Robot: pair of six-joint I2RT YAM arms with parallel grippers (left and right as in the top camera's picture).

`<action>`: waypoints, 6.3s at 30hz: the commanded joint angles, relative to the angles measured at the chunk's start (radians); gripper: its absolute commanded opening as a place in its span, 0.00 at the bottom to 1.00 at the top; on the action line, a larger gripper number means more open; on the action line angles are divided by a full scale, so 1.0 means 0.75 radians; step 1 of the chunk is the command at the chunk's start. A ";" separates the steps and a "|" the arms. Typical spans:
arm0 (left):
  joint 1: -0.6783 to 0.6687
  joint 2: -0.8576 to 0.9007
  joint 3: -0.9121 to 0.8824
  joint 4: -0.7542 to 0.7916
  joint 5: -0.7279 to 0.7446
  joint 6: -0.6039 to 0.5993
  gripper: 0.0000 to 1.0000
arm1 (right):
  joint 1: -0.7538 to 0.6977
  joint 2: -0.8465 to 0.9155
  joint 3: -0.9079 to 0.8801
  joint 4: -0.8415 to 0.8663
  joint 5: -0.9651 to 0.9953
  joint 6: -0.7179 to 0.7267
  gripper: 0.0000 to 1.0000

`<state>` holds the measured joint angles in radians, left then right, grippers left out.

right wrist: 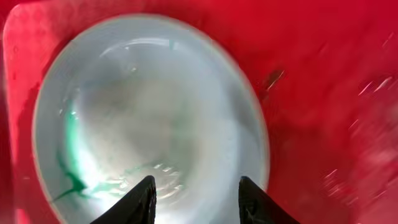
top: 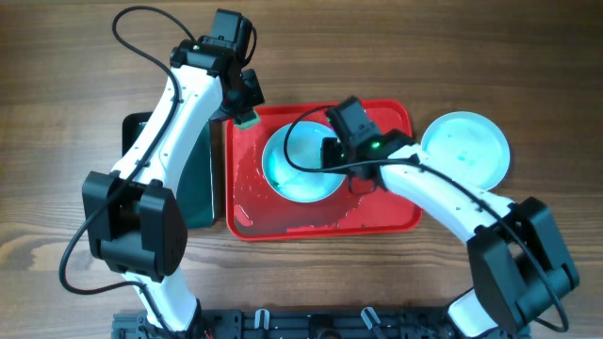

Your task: Clean dirty plates on tray and stack at the side

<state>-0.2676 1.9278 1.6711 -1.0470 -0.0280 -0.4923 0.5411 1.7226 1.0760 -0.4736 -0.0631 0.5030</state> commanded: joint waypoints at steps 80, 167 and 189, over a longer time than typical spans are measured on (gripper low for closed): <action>-0.251 0.372 -0.133 0.286 0.579 0.573 0.04 | -0.188 0.334 0.229 -0.139 -0.125 0.167 0.04; -0.022 0.064 -0.112 0.158 0.082 0.058 0.04 | -0.821 -0.340 0.138 -0.745 0.517 0.344 0.04; 0.020 -0.048 -0.011 0.082 0.075 0.111 0.04 | -0.845 -0.357 -0.152 -0.436 0.482 0.080 0.92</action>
<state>-0.2817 1.9663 1.6016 -0.9577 0.0254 -0.4461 -0.0925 1.4792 0.9245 -0.8024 0.3969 0.6819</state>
